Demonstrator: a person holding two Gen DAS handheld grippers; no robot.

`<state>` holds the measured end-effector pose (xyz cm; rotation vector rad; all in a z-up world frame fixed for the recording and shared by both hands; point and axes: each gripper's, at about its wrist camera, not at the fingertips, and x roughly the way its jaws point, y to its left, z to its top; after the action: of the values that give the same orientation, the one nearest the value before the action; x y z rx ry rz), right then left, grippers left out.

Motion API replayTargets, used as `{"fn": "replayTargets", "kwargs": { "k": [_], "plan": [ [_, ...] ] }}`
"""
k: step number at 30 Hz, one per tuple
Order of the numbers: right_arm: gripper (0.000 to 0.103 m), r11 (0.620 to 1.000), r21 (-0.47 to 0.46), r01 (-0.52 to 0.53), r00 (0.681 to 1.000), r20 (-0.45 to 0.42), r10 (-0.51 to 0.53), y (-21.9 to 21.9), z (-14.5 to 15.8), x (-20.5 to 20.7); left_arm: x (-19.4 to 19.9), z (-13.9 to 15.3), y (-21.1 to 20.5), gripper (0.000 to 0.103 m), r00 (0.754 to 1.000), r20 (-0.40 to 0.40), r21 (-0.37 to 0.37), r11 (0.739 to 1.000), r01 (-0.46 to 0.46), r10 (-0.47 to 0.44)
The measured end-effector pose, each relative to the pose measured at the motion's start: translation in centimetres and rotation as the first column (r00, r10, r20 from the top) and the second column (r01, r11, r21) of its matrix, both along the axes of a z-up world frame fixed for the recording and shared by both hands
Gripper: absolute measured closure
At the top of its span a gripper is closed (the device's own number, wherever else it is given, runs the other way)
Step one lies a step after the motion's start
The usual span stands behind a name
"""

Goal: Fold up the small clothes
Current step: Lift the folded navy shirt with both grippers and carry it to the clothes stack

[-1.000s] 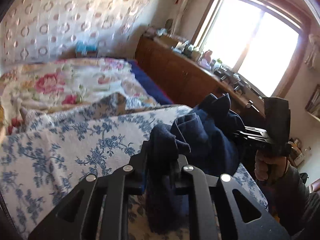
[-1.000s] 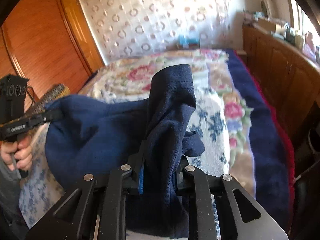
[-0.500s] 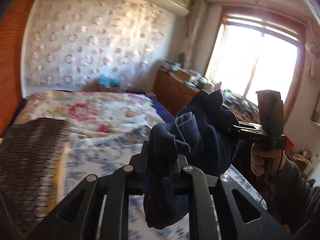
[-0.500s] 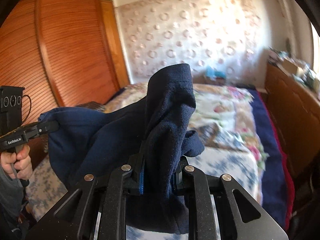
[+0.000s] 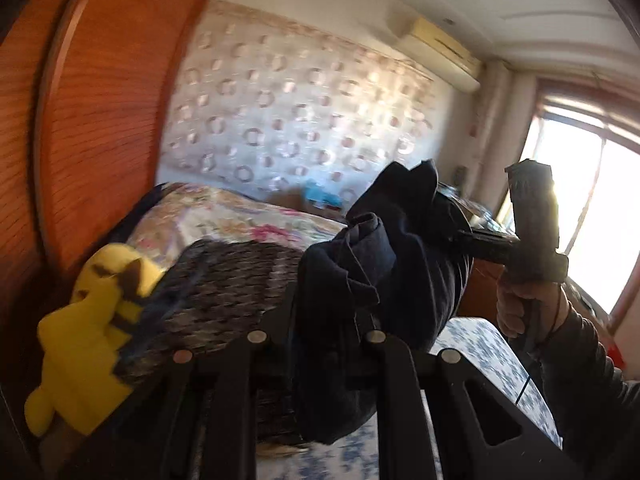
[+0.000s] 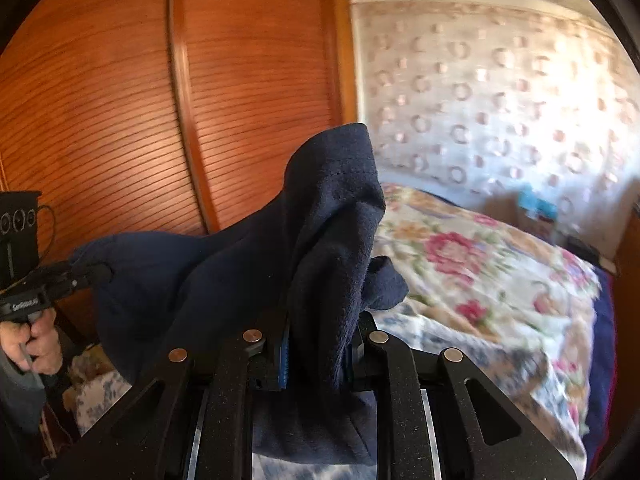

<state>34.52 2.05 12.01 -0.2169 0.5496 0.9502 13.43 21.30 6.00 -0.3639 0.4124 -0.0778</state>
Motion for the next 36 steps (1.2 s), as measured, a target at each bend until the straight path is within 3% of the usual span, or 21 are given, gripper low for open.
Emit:
{"fn": "replayTargets", "kwargs": {
  "k": [7,13,15,18,21,25,26,32,36],
  "plan": [
    [0.087,0.987,-0.117,-0.111,0.994,-0.027,0.109,12.7,-2.6,4.0,-0.3,-5.8,4.9,0.090,0.989,-0.075,-0.071,0.989,-0.133,0.128],
    [0.082,0.975,-0.185,-0.124,0.992,-0.043,0.118,18.9,-6.6,6.0,-0.5,-8.5,4.8,0.089,0.976,-0.137,-0.040,0.984,-0.175,0.169],
    [0.065,0.979,-0.191,-0.076,0.997,-0.037,0.070,19.1,-7.0,6.7,-0.8,-8.9,4.6,0.086,0.972,-0.148,-0.033,0.982,-0.188,0.181],
    [0.050,0.988,-0.153,0.024,0.999,0.027,-0.020,17.4,-6.5,6.9,-0.7,-8.8,5.0,0.083,0.968,-0.165,-0.033,0.980,-0.198,0.190],
    [0.048,0.995,-0.086,0.040,0.998,0.045,-0.036,15.2,-5.5,6.0,-1.1,-8.2,4.9,0.080,0.968,-0.164,-0.011,0.981,-0.194,0.189],
    [0.048,0.996,-0.014,-0.087,0.996,-0.017,0.087,13.5,-5.7,3.4,-1.9,-6.9,4.3,0.074,0.969,-0.146,0.067,0.980,-0.189,0.197],
    [0.048,0.994,-0.005,-0.105,0.994,-0.030,0.105,13.5,-6.2,2.6,-2.2,-6.5,4.1,0.067,0.971,-0.136,0.094,0.978,-0.187,0.199],
    [0.047,0.988,-0.017,-0.156,0.987,-0.037,0.156,14.0,-9.2,-2.2,-3.5,-4.4,2.4,0.052,0.971,-0.101,0.232,0.955,-0.187,0.215],
    [0.047,0.988,-0.086,-0.127,0.992,-0.008,0.127,15.1,-11.9,-2.7,-4.2,-3.7,1.5,0.050,0.977,-0.087,0.238,0.957,-0.168,0.193]
  ]
}}
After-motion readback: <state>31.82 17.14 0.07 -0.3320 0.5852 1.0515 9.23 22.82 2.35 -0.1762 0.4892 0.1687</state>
